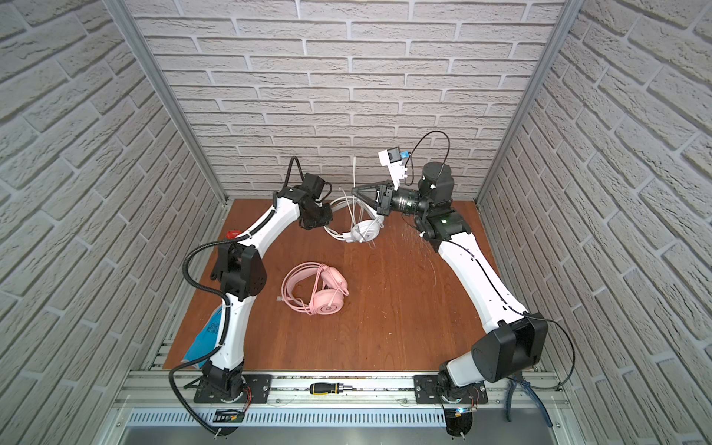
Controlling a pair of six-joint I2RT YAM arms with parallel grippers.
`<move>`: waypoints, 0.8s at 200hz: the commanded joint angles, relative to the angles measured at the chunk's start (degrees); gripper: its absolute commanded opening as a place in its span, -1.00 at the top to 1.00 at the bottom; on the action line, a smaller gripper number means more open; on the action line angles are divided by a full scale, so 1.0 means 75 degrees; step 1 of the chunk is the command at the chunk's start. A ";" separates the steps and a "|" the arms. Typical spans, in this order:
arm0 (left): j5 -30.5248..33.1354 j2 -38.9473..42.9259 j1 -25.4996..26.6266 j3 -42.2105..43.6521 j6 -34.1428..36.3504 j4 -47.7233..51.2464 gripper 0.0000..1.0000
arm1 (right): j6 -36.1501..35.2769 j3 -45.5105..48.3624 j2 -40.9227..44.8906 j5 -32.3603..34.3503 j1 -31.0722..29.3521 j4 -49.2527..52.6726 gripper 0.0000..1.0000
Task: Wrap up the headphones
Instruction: 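Lift the plug end with the right gripper up beside the held white headset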
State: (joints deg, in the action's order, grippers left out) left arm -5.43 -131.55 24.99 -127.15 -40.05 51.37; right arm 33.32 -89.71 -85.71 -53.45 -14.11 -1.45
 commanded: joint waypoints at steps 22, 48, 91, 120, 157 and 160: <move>-0.0213 0.0084 0.0184 -0.0127 0.0342 0.0048 1.00 | 0.1564 -0.0475 -0.0607 0.0629 0.0123 -0.1488 0.89; -0.0207 0.0177 0.0146 0.0005 0.0230 -0.0063 1.00 | 0.2172 -0.0204 -0.0649 0.0520 0.0105 -0.2327 0.89; -0.0330 0.0224 -0.0016 0.0000 -0.0145 -0.0355 1.00 | 0.1346 0.0403 0.0112 0.0685 0.0054 -0.1103 0.89; -0.0268 0.0060 0.0005 -0.0371 -0.0156 -0.0218 1.00 | 0.1253 0.0922 0.0547 0.0794 -0.0124 -0.0775 0.89; -0.0338 -0.0020 0.0005 -0.0532 -0.0353 -0.0276 1.00 | 0.0866 0.1256 0.0845 0.1148 -0.0429 -0.0298 0.89; -0.0356 -0.0023 0.0013 -0.0557 -0.0365 -0.0276 1.00 | 0.0866 0.1267 0.0846 0.1169 -0.0453 -0.0307 0.89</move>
State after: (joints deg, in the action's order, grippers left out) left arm -5.72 -131.66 25.04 -128.27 -40.80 52.27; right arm 42.19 -81.34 -80.97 -46.70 -16.08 -4.34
